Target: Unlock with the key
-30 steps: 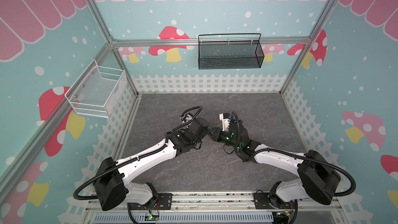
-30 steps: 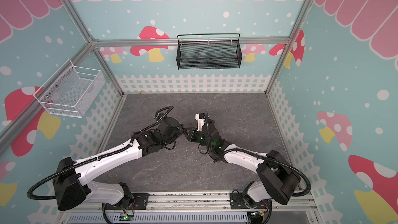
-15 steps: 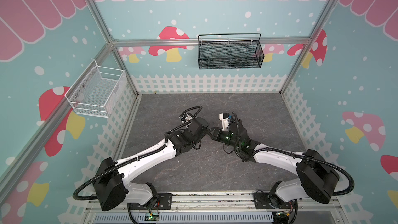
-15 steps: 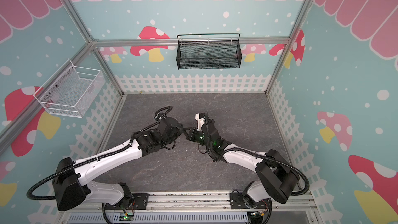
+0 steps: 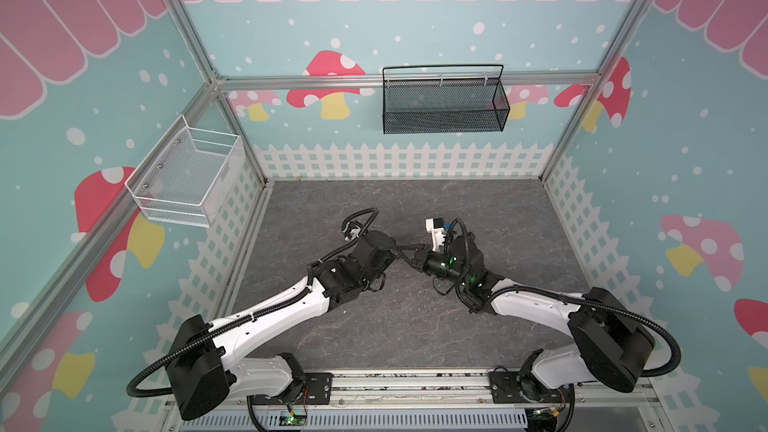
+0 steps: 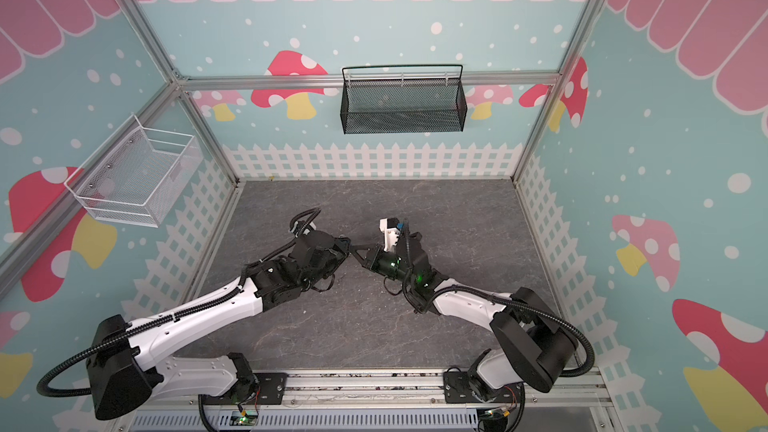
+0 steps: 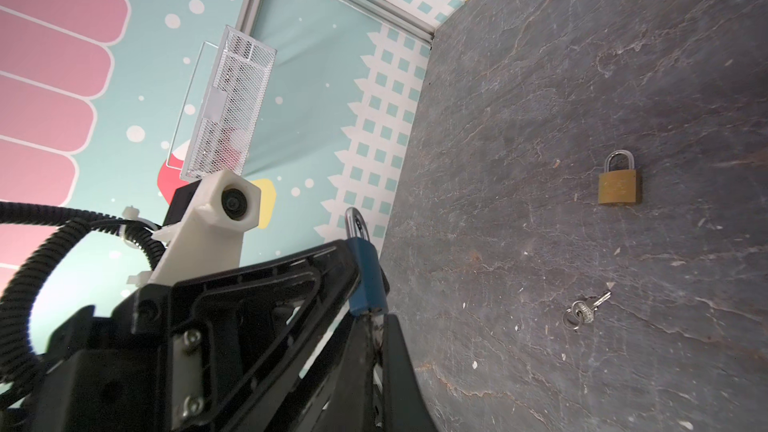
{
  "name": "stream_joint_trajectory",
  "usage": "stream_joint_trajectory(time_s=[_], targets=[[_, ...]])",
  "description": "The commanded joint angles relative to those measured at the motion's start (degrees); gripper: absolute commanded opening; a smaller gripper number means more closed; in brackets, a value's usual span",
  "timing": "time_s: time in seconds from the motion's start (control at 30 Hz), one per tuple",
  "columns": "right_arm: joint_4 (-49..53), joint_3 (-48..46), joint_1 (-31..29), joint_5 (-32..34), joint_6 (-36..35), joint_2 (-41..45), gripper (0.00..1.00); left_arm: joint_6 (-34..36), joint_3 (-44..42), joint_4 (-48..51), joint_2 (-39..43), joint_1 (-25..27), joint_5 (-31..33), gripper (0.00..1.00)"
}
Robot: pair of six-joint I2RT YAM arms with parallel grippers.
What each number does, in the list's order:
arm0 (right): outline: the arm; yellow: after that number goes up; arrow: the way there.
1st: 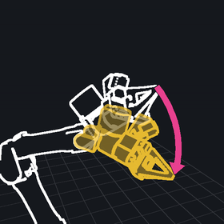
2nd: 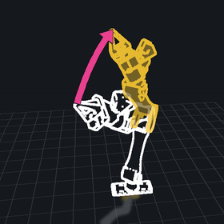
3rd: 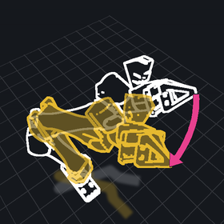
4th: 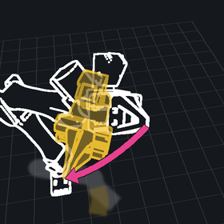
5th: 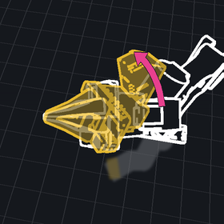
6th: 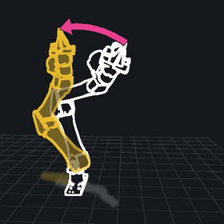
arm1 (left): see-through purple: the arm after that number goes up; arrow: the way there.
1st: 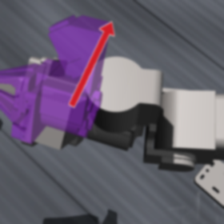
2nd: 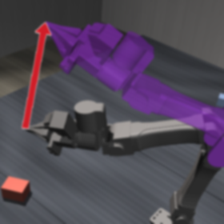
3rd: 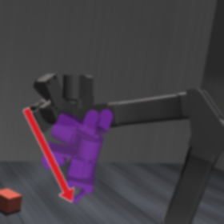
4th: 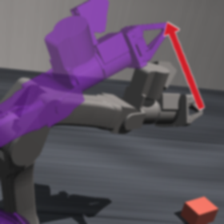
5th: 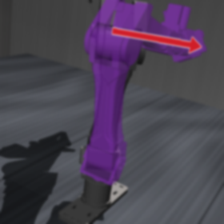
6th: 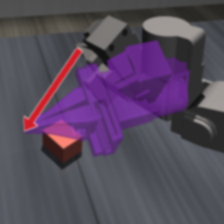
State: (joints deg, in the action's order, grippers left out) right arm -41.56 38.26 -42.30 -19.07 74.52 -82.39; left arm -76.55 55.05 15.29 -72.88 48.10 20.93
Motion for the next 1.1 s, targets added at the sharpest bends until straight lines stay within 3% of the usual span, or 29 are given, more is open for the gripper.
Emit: stream_joint_trajectory(time_s=[0.0, 0.3, 0.6, 0.8, 0.87, 0.97, 1.07], targets=[[-10.97, -0.26, -0.94, -6.20, 3.40, -0.35, 0.00, -2.62, -1.83, -4.57, 0.16, 0.27, -3.90, 0.00], [-9.07, -0.89, -0.76, -5.24, 2.91, 0.73, 0.00, -2.52, -2.47, -7.82, -0.07, 0.16, -3.05, 0.00], [-12.12, -2.65, -0.67, -3.98, 8.64, 0.21, 0.00, -2.98, -3.83, -11.13, 0.20, 0.26, -2.93, 0.00], [-5.33, -0.81, -0.67, -2.67, 2.62, 0.82, 0.00, -0.64, -2.46, -9.32, 0.24, 0.00, -2.91, 0.00], [-0.84, -0.15, -0.67, -0.78, -1.26, 1.90, 0.00, 0.45, -1.50, -7.09, 0.28, -0.23, -2.93, 0.10], [6.47, 1.32, -0.67, 2.77, -7.63, 3.54, 0.00, 1.63, -0.03, -2.05, -0.12, -1.17, -2.95, 0.35], [13.26, 3.97, -0.98, 5.75, -15.42, 4.02, 0.00, 3.32, 1.24, 1.81, -0.61, -1.78, -2.92, 0.50]])
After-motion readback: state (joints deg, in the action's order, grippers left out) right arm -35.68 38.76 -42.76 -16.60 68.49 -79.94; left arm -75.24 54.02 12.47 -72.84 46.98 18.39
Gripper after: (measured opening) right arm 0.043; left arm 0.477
